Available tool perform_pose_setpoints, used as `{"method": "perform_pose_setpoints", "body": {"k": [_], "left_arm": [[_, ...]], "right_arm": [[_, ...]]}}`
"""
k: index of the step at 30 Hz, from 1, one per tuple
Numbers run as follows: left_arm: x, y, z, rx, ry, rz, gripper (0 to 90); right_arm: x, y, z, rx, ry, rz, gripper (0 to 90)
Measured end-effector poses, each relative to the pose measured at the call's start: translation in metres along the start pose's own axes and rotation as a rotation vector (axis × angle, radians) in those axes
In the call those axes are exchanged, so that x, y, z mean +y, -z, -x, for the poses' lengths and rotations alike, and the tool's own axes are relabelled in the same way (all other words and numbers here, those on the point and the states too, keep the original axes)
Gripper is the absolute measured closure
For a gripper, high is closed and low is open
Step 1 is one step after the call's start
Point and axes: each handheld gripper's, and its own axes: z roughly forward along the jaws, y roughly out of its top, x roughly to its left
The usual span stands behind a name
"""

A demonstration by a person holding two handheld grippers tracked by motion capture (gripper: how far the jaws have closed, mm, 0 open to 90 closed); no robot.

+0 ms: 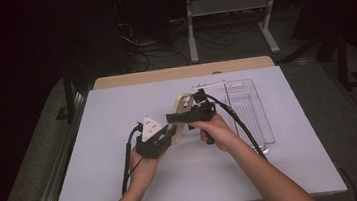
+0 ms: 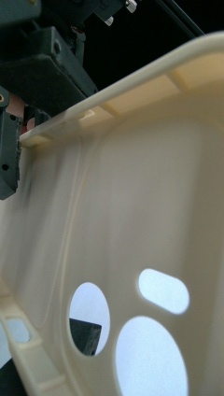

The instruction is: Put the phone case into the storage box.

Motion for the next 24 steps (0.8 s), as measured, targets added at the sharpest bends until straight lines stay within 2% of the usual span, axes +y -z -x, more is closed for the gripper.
{"method": "perform_pose_setpoints", "body": {"k": [2, 6, 8, 15, 19, 20, 24], "left_arm": [[-0.0001, 0.0000, 0.0009, 0.000, 0.000, 0.000, 79.0], [-0.0006, -0.0004, 0.0022, -0.003, -0.006, -0.004, 79.0], [-0.0008, -0.0005, 0.0027, -0.004, -0.002, -0.003, 79.0], [-0.0015, -0.0009, 0.0019, -0.005, -0.001, -0.010, 78.9], [-0.0020, -0.0020, 0.0018, -0.008, 0.005, -0.007, 78.6], [-0.0019, -0.0017, 0.0004, -0.009, -0.007, -0.014, 78.5], [-0.0017, -0.0014, 0.0000, -0.016, -0.004, -0.019, 75.1]], "right_arm": [[0.0000, 0.0009, -0.0015, 0.007, -0.029, -0.006, 3.0], [0.0009, 0.0021, -0.0013, 0.000, -0.028, 0.010, 6.1], [0.0010, 0.0026, -0.0020, 0.008, -0.047, 0.004, 6.4], [0.0010, 0.0033, -0.0021, -0.011, -0.030, 0.006, 10.0], [0.0006, 0.0032, -0.0020, -0.010, -0.053, -0.007, 10.5], [0.0005, 0.0031, -0.0019, -0.010, -0.055, -0.007, 10.6], [0.0006, 0.0033, -0.0013, -0.023, -0.046, -0.001, 10.9]]}}
